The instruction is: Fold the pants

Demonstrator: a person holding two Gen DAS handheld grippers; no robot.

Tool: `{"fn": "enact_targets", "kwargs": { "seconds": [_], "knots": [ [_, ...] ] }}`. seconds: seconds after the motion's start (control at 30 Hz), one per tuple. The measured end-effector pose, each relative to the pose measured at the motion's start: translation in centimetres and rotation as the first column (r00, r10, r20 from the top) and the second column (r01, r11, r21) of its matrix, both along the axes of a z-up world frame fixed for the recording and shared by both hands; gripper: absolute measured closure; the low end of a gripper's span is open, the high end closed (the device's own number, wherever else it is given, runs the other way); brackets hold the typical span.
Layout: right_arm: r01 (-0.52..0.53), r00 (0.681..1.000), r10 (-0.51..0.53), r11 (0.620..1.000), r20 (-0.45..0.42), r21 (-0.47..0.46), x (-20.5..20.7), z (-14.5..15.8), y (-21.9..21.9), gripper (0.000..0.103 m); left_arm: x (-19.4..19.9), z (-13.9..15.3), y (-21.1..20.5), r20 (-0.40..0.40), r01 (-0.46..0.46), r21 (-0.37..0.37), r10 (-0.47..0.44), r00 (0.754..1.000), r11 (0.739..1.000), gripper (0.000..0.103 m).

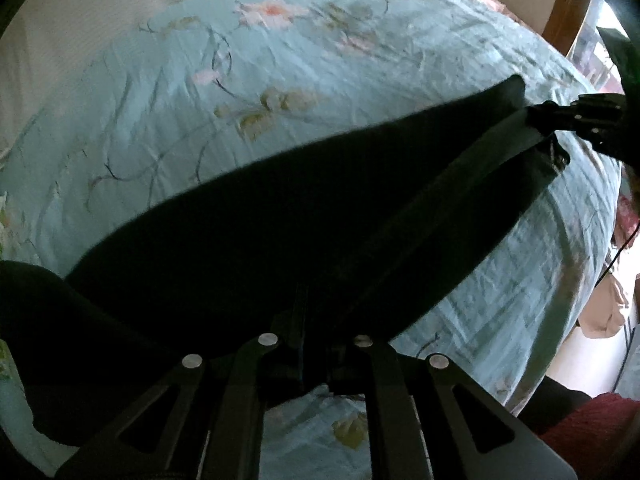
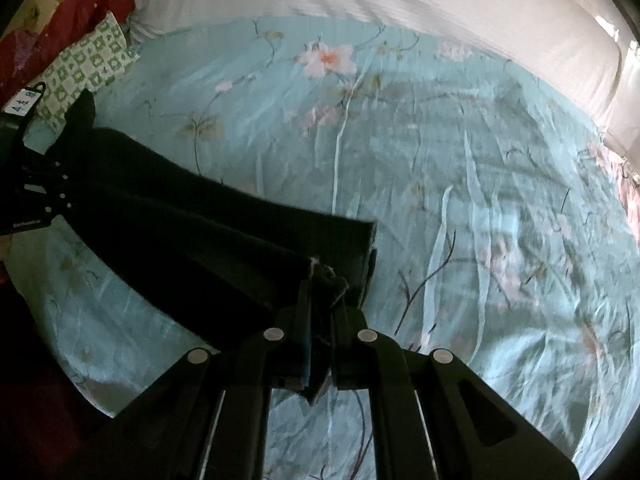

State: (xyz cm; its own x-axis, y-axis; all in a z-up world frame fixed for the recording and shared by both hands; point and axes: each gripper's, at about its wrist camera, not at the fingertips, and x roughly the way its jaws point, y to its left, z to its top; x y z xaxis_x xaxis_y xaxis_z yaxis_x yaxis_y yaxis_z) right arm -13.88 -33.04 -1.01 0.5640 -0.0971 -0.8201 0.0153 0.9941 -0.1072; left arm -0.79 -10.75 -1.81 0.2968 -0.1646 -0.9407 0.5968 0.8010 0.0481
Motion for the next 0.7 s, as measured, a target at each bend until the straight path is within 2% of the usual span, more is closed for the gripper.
{"fn": "enact_targets", "kwargs": {
  "seconds": [0.07, 0.1, 0.17, 0.2, 0.23, 0.33, 0.4, 0.43, 0.47, 0.53, 0.63, 0.7],
  "knots": [
    [0.034, 0.999, -0.033, 0.998, -0.027, 0.049, -0.3, -0.2, -0.4, 0.093, -0.4, -0.2, 0.2, -0.003, -0.002, 0.000, 0.002, 1.000, 1.000, 0.092],
    [0.055, 0.998, -0.053, 0.996, -0.037, 0.071, -0.6, -0.2, -0.7, 0.089, -0.6, -0.2, 0.4, -0.004, -0.002, -0.002, 0.002, 1.000, 1.000, 0.089],
    [0.100, 0.993, -0.095, 0.992, -0.067, 0.071, -1.0, -0.2, -1.1, 0.073, -1.0, 0.0, 0.9, -0.015, -0.002, -0.008, 0.002, 1.000, 1.000, 0.085],
    [0.133, 0.988, -0.127, 0.989, -0.087, 0.065, -1.4, -0.1, -1.3, 0.059, -1.2, 0.0, 1.1, -0.022, -0.003, -0.012, 0.003, 1.000, 1.000, 0.083],
    [0.152, 0.985, -0.146, 0.986, -0.090, 0.061, -1.7, 0.0, -1.4, 0.054, -1.3, 0.1, 1.5, -0.028, -0.006, -0.019, 0.005, 1.000, 1.000, 0.080],
    [0.174, 0.984, -0.170, 0.982, -0.054, 0.075, -2.8, 1.4, -1.1, 0.054, -1.8, 0.7, 2.7, -0.041, -0.028, -0.035, 0.026, 0.999, 0.999, 0.069],
    [0.178, 0.984, -0.177, 0.980, -0.018, 0.088, -3.1, 2.5, -0.4, 0.054, -2.1, 1.3, 3.7, -0.054, -0.053, -0.049, 0.050, 0.997, 0.997, 0.066],
    [0.175, 0.984, -0.176, 0.980, 0.001, 0.096, -3.1, 3.1, 0.1, 0.053, -2.1, 1.6, 4.1, -0.059, -0.070, -0.051, 0.067, 0.996, 0.996, 0.058],
    [0.168, 0.985, -0.171, 0.980, 0.019, 0.104, -2.9, 3.6, 0.6, 0.053, -2.0, 1.9, 4.7, -0.066, -0.095, -0.048, 0.092, 0.994, 0.994, 0.045],
    [0.142, 0.986, -0.152, 0.981, 0.062, 0.133, -2.1, 4.4, 2.0, 0.047, -1.7, 2.6, 5.9, -0.075, -0.148, -0.054, 0.144, 0.987, 0.988, 0.038],
    [0.088, 0.990, -0.107, 0.978, 0.095, 0.191, -0.3, 4.7, 4.5, 0.042, -0.4, 3.7, 8.0, -0.084, -0.256, -0.044, 0.251, 0.964, 0.966, 0.033],
    [0.042, 0.993, -0.064, 0.974, 0.095, 0.225, 1.2, 4.4, 6.1, 0.042, 1.1, 4.5, 10.2, -0.126, -0.356, -0.060, 0.347, 0.929, 0.933, 0.032]
  ]
}}
